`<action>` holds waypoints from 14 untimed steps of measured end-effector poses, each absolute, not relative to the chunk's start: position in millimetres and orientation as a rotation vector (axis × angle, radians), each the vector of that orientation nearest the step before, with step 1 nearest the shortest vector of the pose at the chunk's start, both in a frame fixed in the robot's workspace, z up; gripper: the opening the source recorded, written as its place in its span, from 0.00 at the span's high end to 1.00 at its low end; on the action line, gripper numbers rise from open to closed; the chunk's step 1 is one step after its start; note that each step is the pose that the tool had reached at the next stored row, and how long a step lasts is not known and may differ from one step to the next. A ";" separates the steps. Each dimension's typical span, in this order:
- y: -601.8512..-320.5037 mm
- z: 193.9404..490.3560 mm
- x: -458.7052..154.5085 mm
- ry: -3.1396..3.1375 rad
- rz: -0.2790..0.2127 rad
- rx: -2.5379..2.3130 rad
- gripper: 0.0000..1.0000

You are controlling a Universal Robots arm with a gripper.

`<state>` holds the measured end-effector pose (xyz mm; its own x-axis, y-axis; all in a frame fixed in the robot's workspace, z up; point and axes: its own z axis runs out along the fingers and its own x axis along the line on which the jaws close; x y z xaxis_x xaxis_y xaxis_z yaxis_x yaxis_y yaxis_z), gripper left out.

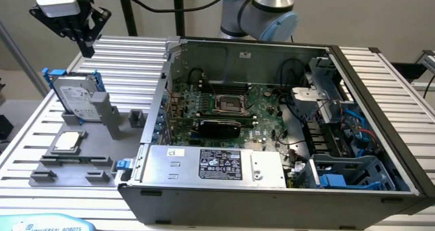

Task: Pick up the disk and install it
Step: 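Reach for the disk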

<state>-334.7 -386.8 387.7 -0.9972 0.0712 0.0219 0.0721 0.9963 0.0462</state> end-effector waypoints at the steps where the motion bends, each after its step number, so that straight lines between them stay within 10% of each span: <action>1: -386.5 387.1 -339.2 -3.118 -0.073 -0.112 0.89; 14: -382.2 377.9 -398.1 -3.109 -0.073 -0.112 0.89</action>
